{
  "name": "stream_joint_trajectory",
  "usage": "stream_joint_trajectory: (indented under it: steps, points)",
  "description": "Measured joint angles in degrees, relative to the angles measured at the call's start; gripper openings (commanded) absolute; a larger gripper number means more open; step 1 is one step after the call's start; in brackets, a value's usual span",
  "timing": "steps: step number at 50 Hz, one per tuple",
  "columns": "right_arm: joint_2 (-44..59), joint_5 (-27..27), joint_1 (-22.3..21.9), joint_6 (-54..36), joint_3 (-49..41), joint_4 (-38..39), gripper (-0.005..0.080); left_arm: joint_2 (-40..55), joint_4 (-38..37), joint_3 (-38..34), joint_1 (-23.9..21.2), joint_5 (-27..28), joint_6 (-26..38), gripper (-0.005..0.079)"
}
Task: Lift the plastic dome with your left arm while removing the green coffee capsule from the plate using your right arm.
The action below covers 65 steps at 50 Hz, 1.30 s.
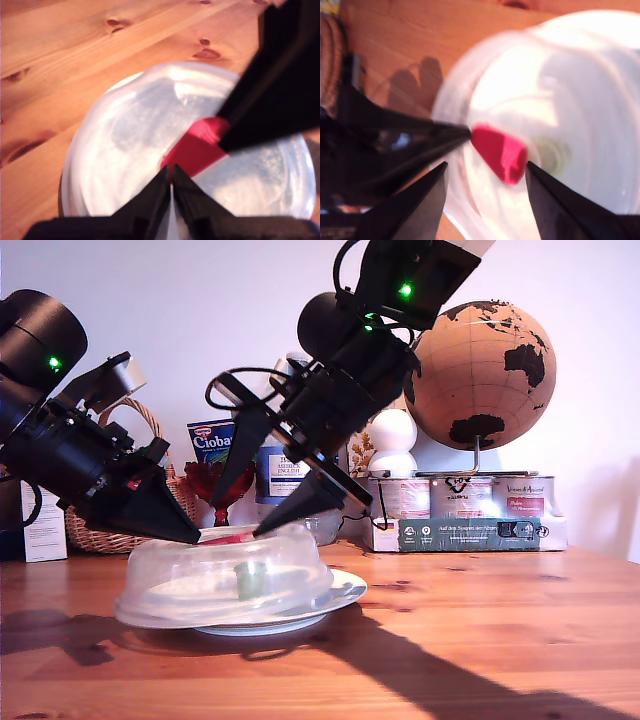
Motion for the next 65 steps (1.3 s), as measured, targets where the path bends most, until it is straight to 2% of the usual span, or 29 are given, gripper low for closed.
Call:
stream_joint_trajectory:
  steps: [28,39,59,65]
  points:
    - [0.0,-0.2,0.1,0.0,0.7,-1.4,0.0441,0.0,-1.6,0.5,0.1,0.0,0.0,-0.0023]
    - [0.0,-0.1,1.7,0.0,0.7,-1.3,0.0437,0.0,-1.3,0.5,0.1,0.0,0.0,-0.0023]
    - [0.0,3.1,2.6,0.0,0.7,-1.0,0.025,0.0,-1.4,0.5,0.1,0.0,0.0,-0.0023]
    - [0.0,4.6,2.6,0.0,0.7,-0.8,0.0241,0.0,-1.4,0.5,0.1,0.0,0.0,-0.0023]
